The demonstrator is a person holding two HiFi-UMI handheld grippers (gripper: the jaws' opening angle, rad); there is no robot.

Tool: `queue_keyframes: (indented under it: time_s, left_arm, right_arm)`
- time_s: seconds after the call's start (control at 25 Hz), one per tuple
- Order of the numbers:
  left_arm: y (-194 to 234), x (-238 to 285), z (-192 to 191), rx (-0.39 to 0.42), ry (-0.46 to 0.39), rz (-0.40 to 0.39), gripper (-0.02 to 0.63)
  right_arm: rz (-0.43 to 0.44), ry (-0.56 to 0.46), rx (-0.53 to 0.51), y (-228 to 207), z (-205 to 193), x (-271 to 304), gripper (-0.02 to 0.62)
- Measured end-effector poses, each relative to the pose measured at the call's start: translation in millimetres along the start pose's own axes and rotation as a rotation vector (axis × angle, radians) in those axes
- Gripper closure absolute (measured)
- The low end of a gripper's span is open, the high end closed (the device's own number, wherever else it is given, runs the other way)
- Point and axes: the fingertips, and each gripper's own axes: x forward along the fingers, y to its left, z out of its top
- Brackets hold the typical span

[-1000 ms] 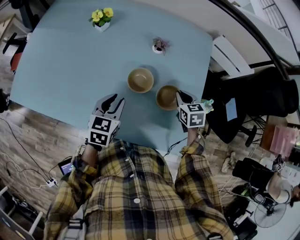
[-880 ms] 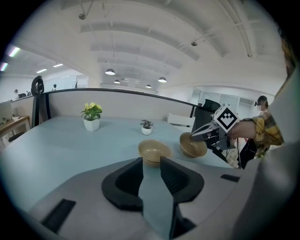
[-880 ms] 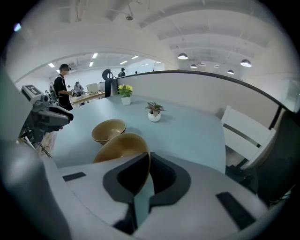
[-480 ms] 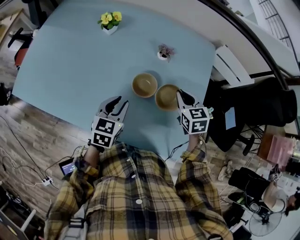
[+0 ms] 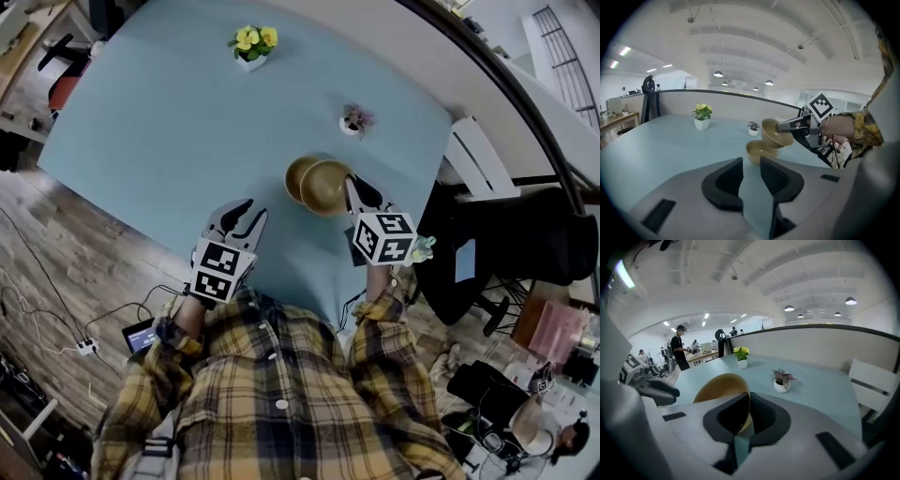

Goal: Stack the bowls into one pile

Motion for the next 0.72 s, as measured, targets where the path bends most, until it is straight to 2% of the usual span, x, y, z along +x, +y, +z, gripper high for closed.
queue_keyframes:
  time_s: [0.4, 0.72]
  left_arm:
    - [6.7, 5.6, -7.6, -0.029, 0.016, 0.014, 0.503]
    - [8.7, 15.5, -11.4, -0.046, 0.044, 0.000, 0.505]
  right_arm:
    - [-0.019, -0.025, 0.254, -5.9, -19.7, 32.9, 0.578]
    - [-0.020, 0.031, 0.276, -4.5, -43.4, 49.5, 0.578]
